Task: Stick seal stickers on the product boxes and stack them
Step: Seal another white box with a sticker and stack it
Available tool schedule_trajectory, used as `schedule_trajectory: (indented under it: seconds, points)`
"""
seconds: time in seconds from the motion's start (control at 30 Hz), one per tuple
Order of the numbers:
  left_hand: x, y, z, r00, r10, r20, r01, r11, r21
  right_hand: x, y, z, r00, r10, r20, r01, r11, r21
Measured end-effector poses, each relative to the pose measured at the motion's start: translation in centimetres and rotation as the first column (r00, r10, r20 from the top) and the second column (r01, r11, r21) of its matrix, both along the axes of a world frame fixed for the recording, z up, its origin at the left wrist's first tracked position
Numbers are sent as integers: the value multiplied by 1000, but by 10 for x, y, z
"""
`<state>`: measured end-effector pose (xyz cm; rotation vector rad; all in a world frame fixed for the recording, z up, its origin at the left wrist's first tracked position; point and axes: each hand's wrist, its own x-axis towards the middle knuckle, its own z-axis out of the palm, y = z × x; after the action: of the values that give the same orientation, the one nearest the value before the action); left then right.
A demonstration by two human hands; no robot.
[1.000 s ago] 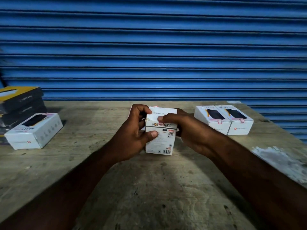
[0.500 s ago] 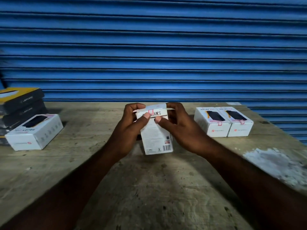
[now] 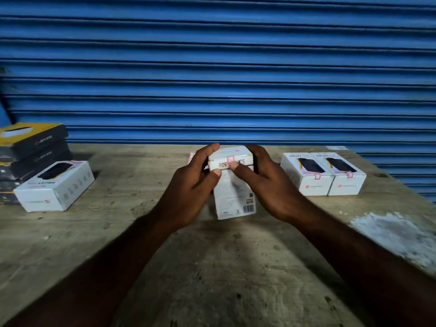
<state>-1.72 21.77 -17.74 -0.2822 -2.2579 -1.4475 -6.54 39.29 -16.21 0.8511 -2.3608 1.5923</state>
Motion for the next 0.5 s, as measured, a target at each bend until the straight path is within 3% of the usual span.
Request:
schedule_trajectory:
  seconds: [0.1,0.3,0.5]
  points:
    - [3,4,0,999,-47,24,46,998,46,1,1,1,999,-39,-35,39,999,-1]
    - [-1,5,0,999,44,2,-44,988,149,-3,1,0,999,30,-20,-29,999,42]
    - [-3,6,-2,996,79,-48,-72,988,135,-1,1,-1,996,16,-89,-11,998,66]
